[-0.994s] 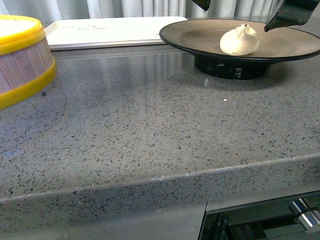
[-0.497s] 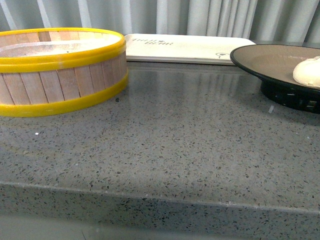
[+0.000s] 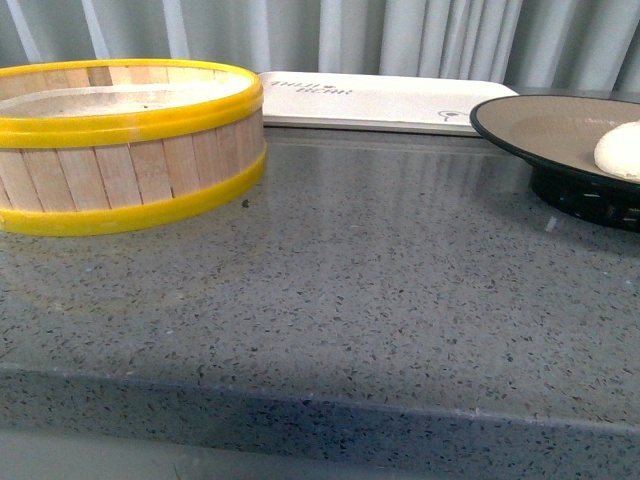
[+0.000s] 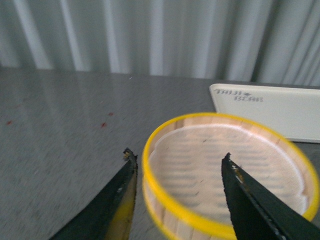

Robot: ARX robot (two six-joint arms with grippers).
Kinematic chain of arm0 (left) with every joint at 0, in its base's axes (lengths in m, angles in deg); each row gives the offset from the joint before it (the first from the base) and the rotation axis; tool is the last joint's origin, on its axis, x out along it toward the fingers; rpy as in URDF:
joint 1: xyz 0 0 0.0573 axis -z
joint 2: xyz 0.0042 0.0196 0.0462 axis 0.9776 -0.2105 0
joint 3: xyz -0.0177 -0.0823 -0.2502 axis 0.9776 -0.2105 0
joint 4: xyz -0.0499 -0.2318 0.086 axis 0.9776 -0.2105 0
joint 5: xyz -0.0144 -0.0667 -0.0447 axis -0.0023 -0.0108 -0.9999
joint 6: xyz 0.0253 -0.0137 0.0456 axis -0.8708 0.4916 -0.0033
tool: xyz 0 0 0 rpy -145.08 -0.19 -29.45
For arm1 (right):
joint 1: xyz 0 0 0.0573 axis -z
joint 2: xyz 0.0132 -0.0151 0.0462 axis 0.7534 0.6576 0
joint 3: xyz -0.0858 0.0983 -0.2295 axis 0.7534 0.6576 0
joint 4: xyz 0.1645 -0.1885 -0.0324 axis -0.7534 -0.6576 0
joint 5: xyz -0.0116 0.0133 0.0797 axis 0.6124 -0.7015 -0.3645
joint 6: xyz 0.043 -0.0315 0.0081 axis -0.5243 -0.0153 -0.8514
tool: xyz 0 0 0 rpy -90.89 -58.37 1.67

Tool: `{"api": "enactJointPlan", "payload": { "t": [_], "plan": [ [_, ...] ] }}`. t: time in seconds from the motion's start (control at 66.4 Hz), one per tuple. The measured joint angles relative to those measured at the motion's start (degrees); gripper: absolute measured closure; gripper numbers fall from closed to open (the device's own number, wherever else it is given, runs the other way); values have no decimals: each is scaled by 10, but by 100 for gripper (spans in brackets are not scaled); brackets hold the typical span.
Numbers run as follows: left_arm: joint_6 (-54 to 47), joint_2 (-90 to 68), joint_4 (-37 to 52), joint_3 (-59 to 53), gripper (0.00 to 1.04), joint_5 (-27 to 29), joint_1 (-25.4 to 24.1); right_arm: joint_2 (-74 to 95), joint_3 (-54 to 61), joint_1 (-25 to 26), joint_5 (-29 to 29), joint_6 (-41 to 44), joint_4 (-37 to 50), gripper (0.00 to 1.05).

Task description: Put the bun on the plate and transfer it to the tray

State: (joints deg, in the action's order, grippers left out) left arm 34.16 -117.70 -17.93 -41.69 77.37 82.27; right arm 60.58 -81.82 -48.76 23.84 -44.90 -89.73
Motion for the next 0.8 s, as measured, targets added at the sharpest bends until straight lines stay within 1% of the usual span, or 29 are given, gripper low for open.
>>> {"api": "enactJointPlan", "payload": {
  "t": [0.03, 0.09, 0.105, 0.151, 0.181, 0.211, 0.271, 0.452, 0.798],
  "plan": [
    [2, 13, 8, -26, 60, -22, -19, 0, 0, 0, 0, 0, 0, 8],
    [5, 29, 19, -61, 69, -35, -36, 0, 0, 0, -1, 0, 0, 8],
    [6, 33, 23, -73, 72, -37, -39, 0, 0, 0, -1, 0, 0, 8],
    [7, 40, 30, -94, 79, -42, -40, 0, 0, 0, 0, 0, 0, 8],
    [8, 49, 36, -113, 86, -45, -41, 0, 0, 0, 0, 0, 0, 8],
    [8, 54, 39, -122, 90, -46, -41, 0, 0, 0, 0, 0, 0, 8],
    [9, 71, 47, -145, 101, -47, -41, 0, 0, 0, 0, 0, 0, 8],
    [13, 119, 59, -203, 101, -46, -43, 0, 0, 0, 0, 0, 0, 8],
    [13, 202, 49, -271, 101, -47, -43, 0, 0, 0, 0, 0, 0, 8]
  ]
}}
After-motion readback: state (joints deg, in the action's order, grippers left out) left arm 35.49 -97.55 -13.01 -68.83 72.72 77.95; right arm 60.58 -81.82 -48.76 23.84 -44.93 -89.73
